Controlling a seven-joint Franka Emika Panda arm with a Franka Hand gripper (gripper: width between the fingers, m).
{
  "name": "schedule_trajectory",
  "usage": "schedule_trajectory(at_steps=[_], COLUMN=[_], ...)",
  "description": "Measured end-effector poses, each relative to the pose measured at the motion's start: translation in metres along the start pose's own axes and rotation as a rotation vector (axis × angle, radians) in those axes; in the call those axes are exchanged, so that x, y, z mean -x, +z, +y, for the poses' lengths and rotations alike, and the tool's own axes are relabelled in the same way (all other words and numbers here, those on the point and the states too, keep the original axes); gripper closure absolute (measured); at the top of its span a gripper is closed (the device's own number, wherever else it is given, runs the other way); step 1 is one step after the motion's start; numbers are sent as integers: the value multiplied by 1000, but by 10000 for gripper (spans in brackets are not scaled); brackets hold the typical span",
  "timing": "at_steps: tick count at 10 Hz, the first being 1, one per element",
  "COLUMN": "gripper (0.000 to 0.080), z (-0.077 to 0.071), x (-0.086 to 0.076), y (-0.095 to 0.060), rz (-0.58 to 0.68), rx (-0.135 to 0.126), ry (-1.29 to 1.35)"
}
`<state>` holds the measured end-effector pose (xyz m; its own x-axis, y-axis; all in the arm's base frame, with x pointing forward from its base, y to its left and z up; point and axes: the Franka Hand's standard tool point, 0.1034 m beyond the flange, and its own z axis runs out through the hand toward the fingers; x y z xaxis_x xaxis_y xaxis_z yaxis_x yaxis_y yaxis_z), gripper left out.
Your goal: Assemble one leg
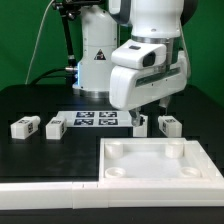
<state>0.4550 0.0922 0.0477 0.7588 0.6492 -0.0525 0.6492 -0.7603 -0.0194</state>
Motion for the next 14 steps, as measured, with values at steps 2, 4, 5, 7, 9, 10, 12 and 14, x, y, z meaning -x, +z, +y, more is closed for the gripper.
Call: schedule_trajectory(at_steps=[2,4,5,7,9,10,12,14], gripper=[151,151,151,151,151,151,151,151], z=[-20,-34,-43,-45,-46,-48,-54,-62], x=[-4,-10,-17,-19,-18,-13,-21,-14], y=[7,7,6,5,5,7,8,7], rz=[15,15,16,14,-7,-68,-244,-444], rx=[-15,-43,-48,-47,-49,-57,-97,-152], ry=[281,516,606,595,595,582,535,516])
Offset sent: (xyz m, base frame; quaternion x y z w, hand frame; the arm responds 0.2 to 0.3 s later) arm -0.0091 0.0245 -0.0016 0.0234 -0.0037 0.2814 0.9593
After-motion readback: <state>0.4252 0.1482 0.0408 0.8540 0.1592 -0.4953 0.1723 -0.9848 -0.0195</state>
